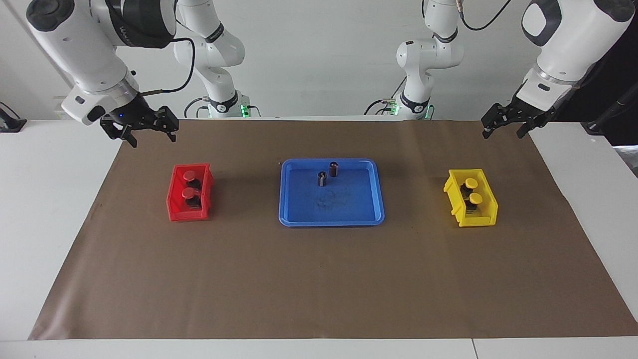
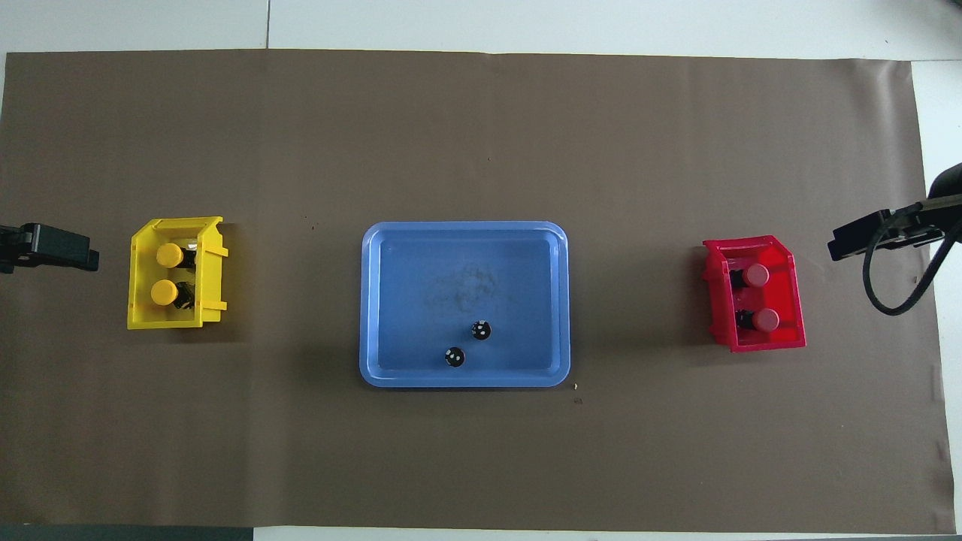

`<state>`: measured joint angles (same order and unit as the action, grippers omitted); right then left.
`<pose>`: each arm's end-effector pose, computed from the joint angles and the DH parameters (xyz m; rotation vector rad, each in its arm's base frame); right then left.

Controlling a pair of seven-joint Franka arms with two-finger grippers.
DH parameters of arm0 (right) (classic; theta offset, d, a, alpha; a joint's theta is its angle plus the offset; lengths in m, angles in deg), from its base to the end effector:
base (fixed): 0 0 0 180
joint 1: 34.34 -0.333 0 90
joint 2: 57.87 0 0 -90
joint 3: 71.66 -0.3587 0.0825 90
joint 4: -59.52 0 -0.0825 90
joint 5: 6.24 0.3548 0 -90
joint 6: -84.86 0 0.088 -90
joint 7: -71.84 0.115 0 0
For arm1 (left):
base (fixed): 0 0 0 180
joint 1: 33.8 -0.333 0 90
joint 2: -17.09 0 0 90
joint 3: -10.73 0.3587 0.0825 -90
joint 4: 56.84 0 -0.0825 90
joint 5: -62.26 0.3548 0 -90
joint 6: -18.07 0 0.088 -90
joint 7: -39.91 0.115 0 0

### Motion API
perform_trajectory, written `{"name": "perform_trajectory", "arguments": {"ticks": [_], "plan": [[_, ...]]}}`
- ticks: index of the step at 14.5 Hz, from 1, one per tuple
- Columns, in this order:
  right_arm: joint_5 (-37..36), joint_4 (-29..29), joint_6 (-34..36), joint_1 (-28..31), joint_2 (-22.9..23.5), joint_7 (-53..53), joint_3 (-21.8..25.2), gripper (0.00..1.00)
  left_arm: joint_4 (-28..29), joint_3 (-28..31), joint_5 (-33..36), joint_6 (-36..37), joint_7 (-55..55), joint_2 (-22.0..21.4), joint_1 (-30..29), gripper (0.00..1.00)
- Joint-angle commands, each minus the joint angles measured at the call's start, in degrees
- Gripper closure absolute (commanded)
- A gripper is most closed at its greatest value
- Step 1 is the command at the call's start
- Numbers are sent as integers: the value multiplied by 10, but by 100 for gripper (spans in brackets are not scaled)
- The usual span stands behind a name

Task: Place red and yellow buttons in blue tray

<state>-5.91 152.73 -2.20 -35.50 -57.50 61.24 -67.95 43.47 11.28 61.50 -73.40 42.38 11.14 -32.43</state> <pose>0.5180 -0.0223 0.6271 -3.1106 -0.2188 0.1755 0.4869 -0.0082 0.6343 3.1244 -0.0888 -0.0785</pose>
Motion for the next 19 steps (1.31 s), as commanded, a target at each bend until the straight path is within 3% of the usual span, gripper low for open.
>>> {"name": "perform_trajectory", "arguments": {"ticks": [1,19], "plan": [[3,10,-10,5,-10,7,0,0,13,-1,13,14,4,-13,-7,0],[5,27,-67,-2,-10,7,-3,0,11,-7,13,28,4,-13,7,0]]}}
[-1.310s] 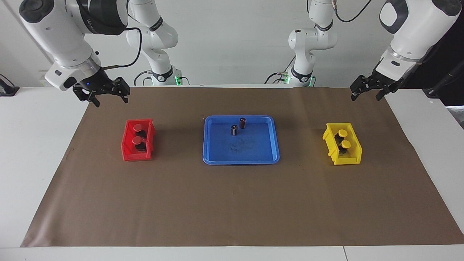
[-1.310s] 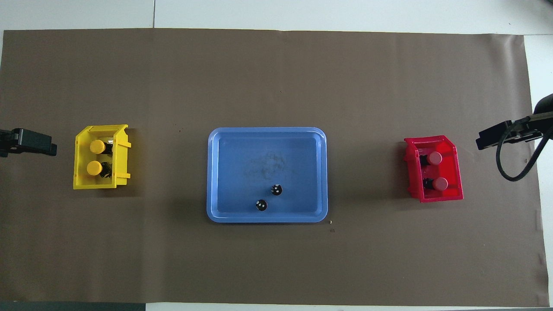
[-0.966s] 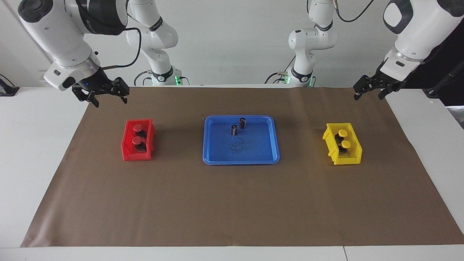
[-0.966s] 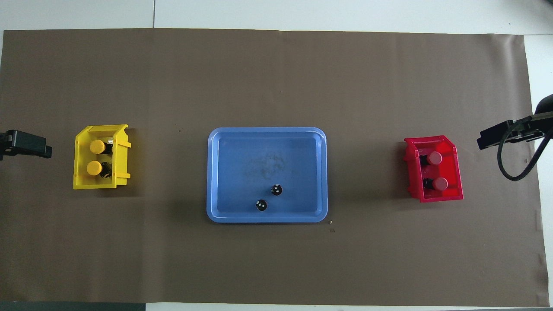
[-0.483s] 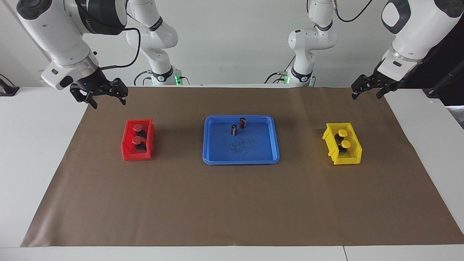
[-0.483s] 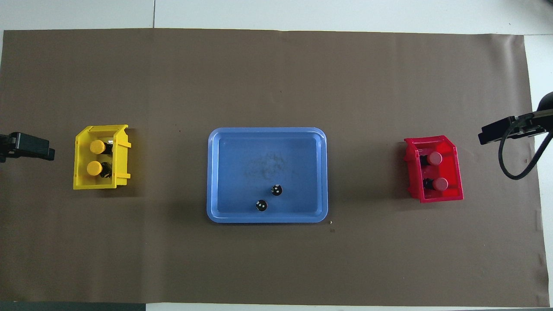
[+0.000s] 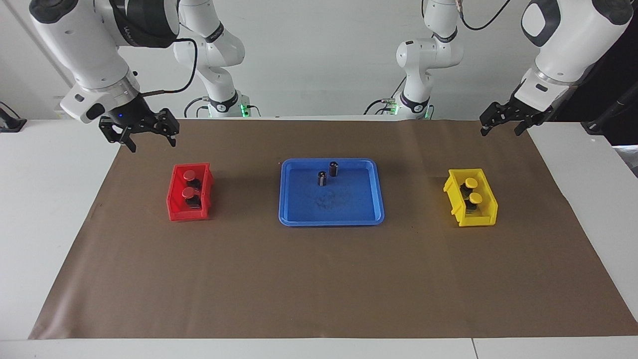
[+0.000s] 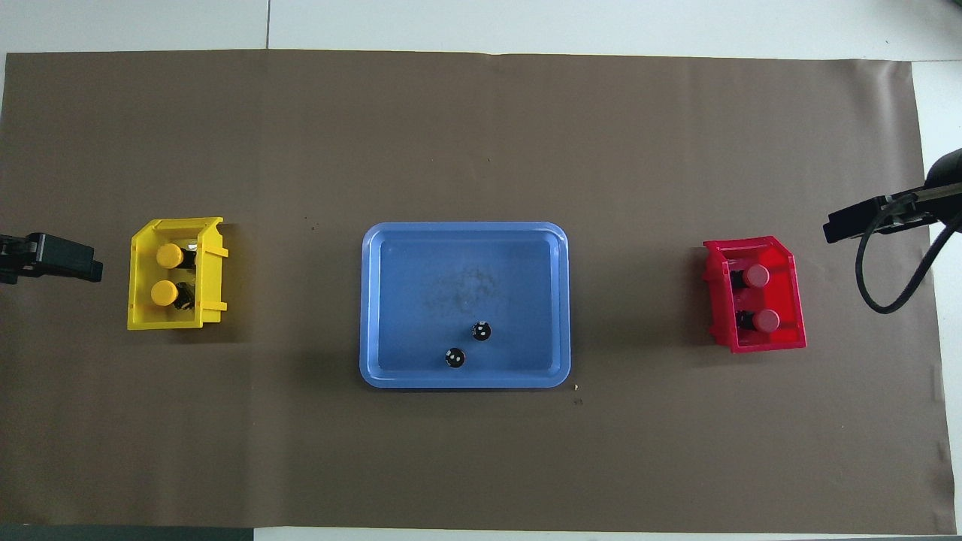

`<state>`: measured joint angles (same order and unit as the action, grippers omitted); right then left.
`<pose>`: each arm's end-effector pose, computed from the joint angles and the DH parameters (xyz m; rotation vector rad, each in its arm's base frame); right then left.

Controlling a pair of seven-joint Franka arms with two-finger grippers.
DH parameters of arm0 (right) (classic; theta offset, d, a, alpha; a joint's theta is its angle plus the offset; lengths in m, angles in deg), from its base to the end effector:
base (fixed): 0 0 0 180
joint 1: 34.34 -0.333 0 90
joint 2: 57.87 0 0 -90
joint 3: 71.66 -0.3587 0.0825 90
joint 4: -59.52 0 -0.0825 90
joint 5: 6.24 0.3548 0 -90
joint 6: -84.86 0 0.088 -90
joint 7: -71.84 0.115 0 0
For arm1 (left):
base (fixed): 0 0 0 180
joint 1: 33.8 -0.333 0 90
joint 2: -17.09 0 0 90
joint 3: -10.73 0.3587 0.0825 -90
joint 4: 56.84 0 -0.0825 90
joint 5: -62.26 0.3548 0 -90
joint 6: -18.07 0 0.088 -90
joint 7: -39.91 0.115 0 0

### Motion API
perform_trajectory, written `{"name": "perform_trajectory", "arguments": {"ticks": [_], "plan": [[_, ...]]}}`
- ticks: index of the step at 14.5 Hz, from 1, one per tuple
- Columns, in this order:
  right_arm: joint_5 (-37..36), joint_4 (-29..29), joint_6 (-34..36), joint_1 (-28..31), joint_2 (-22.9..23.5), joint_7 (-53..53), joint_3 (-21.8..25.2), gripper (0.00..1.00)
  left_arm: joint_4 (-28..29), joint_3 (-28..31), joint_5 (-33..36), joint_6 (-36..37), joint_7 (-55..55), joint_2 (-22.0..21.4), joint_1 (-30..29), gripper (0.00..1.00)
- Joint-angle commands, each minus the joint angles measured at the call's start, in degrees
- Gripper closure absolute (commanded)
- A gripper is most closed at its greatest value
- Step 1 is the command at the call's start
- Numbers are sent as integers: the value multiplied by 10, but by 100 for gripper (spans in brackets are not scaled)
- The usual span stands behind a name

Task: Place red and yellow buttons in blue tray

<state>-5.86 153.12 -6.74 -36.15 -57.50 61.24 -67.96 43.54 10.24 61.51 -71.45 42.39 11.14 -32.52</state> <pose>0.5274 -0.0165 0.6304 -3.1213 -0.2372 0.0633 0.4825 -0.0167 0.6311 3.1239 -0.1151 -0.1339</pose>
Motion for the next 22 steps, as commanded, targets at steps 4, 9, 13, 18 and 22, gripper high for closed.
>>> {"name": "perform_trajectory", "arguments": {"ticks": [4,9,13,18,22], "plan": [[4,111,-116,2,-9,7,-3,0,11,4,13,23,6,-14,0,0],[6,216,-240,3,-8,5,-3,0,19,9,12,21,-11,-20,-2,0],[16,256,-297,3,8,0,-3,14,28,9,12,19,-15,-22,-1,0],[21,282,-349,3,25,-10,-3,28,29,7,12,8,-13,-22,4,0],[21,291,-365,4,39,-12,-3,31,30,6,12,25,-12,-23,4,0]]}}
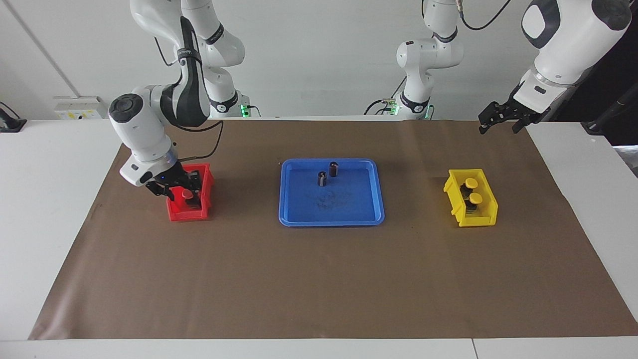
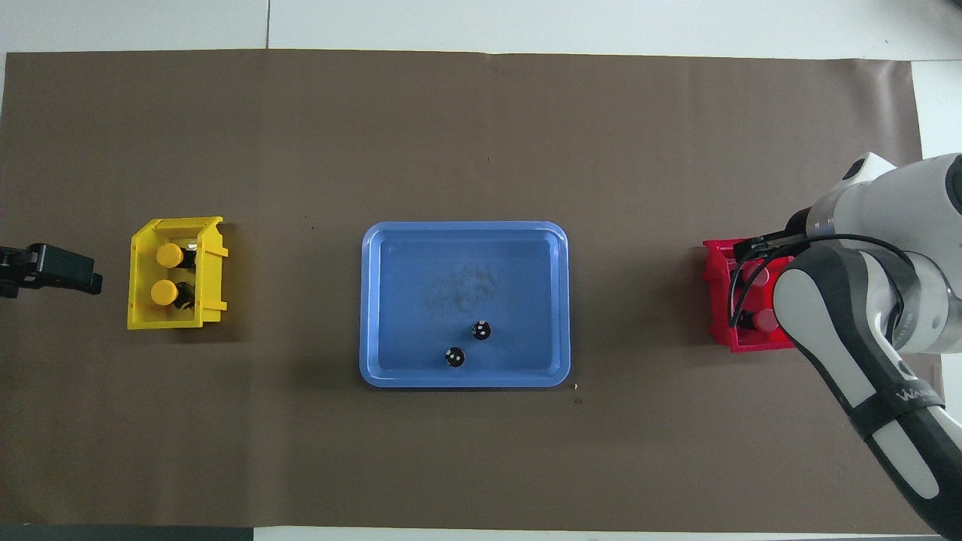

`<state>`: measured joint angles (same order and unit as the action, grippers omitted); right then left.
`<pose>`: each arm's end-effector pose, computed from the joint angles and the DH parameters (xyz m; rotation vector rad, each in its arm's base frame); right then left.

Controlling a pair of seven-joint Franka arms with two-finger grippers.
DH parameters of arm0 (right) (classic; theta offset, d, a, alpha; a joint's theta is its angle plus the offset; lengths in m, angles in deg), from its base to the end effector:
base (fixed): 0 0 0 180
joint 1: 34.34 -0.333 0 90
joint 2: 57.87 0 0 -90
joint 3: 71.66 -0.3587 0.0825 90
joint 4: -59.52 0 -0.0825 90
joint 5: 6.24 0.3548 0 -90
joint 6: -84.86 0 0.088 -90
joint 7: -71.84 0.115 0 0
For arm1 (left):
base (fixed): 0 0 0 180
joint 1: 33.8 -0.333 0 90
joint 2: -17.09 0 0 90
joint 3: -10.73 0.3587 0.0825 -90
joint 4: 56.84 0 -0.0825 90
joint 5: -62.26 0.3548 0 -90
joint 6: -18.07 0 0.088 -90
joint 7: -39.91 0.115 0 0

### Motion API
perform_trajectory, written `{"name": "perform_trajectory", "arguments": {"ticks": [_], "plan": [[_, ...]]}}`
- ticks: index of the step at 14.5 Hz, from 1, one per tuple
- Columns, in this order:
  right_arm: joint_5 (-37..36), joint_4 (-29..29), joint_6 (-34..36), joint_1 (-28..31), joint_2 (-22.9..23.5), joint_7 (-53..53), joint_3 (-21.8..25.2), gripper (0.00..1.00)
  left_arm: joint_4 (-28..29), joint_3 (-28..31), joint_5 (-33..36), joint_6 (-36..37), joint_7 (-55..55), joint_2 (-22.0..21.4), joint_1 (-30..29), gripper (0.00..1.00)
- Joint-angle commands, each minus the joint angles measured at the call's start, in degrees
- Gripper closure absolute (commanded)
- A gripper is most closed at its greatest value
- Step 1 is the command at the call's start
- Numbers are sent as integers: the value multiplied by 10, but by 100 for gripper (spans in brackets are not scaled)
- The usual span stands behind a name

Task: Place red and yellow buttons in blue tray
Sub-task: 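Reach into the red bin and grasp a red button with the right gripper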

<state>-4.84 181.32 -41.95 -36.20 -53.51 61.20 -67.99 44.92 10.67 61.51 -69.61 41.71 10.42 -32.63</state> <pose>0.5337 -0.0153 0.4277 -3.1204 -0.2185 -0.0204 0.4733 -0.0117 0.6242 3.1204 -0.0820 -0.2020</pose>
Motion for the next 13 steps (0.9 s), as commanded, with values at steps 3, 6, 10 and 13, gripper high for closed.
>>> {"name": "perform_trajectory", "arguments": {"ticks": [3,6,10,13], "plan": [[11,15,-13,8,6,-16,-2,31,17,0,12,6,-6,-18,5,0],[12,34,-32,10,6,-33,-2,32,27,0,12,1,-6,-24,5,0],[12,43,-33,11,3,-42,-2,40,31,0,12,4,-6,-25,5,0],[11,44,-29,12,2,-42,-2,64,40,0,12,-3,-5,-30,4,0]]}}
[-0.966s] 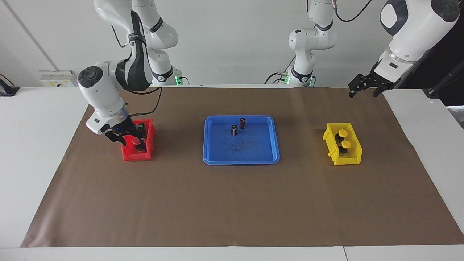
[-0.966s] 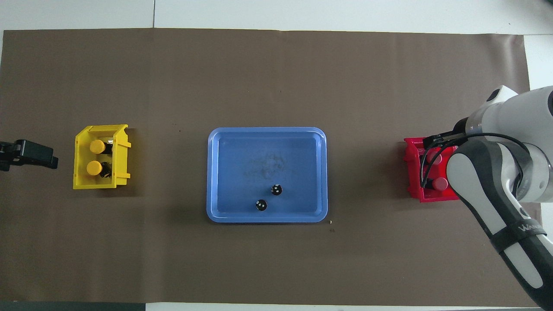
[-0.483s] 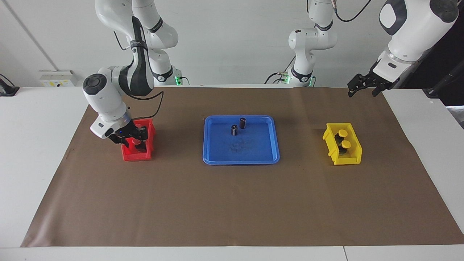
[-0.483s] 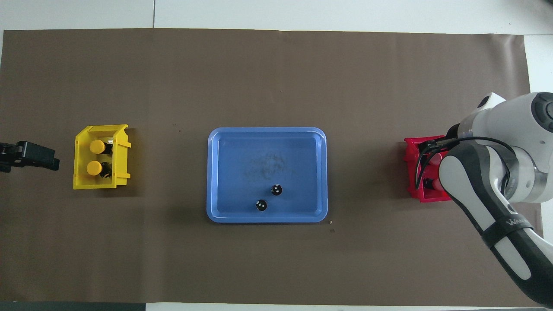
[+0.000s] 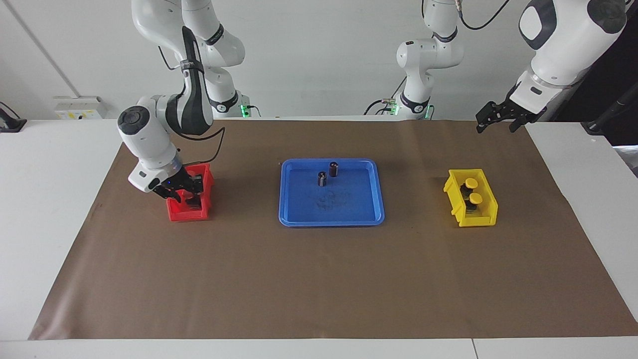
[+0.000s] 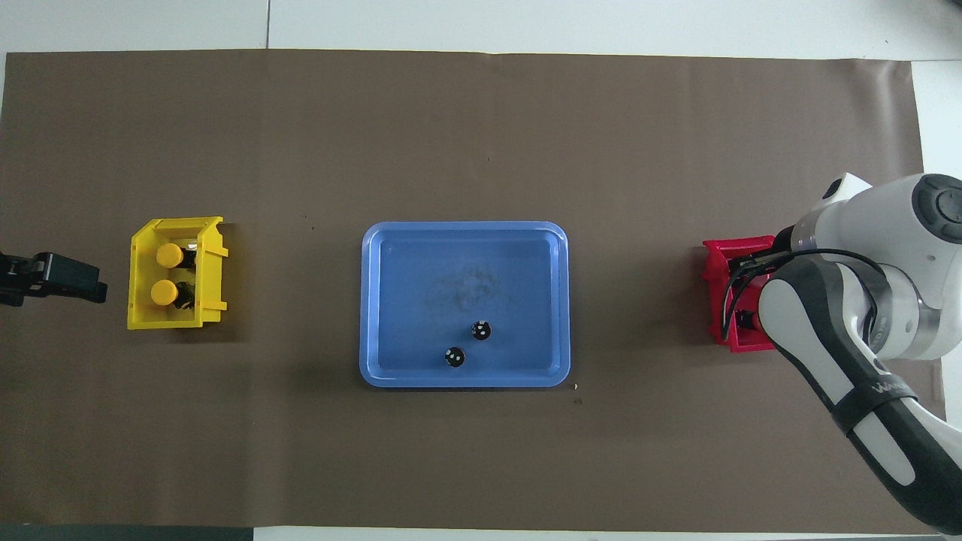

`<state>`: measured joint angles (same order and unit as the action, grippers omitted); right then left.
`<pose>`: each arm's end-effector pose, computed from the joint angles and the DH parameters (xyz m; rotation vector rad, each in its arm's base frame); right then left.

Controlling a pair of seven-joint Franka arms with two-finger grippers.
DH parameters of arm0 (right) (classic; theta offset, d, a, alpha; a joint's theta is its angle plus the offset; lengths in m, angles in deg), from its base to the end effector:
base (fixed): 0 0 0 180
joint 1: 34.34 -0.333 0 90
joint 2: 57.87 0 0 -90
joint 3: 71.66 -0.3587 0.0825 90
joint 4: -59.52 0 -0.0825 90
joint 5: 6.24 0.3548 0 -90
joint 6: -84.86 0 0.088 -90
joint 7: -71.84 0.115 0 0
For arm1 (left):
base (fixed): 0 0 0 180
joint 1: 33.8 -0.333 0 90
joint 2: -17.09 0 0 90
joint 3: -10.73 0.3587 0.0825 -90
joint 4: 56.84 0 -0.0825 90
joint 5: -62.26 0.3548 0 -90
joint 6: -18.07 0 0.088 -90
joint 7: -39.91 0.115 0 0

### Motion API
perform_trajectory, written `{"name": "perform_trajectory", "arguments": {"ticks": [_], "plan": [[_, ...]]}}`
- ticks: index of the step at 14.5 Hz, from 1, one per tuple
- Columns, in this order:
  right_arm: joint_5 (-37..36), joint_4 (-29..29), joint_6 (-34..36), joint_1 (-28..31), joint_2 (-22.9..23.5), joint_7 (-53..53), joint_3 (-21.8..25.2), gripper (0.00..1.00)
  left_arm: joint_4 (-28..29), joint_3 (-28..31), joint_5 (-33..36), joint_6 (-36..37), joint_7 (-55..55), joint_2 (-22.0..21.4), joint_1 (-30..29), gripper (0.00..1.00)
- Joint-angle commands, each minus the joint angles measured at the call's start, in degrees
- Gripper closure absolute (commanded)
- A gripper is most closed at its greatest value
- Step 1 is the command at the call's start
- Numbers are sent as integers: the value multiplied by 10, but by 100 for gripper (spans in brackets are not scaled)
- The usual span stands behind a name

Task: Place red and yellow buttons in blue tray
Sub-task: 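Reach into the red bin and grasp a red button with the right gripper, then set the red button in the tray while the left gripper grasps yellow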

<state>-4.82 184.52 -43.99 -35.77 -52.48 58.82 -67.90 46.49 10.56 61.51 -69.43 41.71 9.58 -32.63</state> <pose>0.5240 -0.0199 0.3981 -3.1136 -0.2668 0.0385 0.4665 -0.0126 0.6190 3.1189 -0.0848 -0.2269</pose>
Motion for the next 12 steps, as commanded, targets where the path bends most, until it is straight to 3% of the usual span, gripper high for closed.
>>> {"name": "perform_trajectory", "arguments": {"ticks": [1,3,5,8,12], "plan": [[10,10,-5,7,-8,-18,-2,72,28,1,12,-8,-5,-23,4,0],[10,0,4,6,-6,-18,-2,77,28,1,12,-10,-6,-24,5,1],[10,-46,51,5,6,-17,-2,77,33,1,12,-11,-7,-27,5,4],[9,-174,173,-3,39,-14,-4,77,92,1,12,-77,-7,-54,12,18],[2,-352,316,-77,93,78,-3,76,136,-5,13,-130,-14,-52,19,19]]}}
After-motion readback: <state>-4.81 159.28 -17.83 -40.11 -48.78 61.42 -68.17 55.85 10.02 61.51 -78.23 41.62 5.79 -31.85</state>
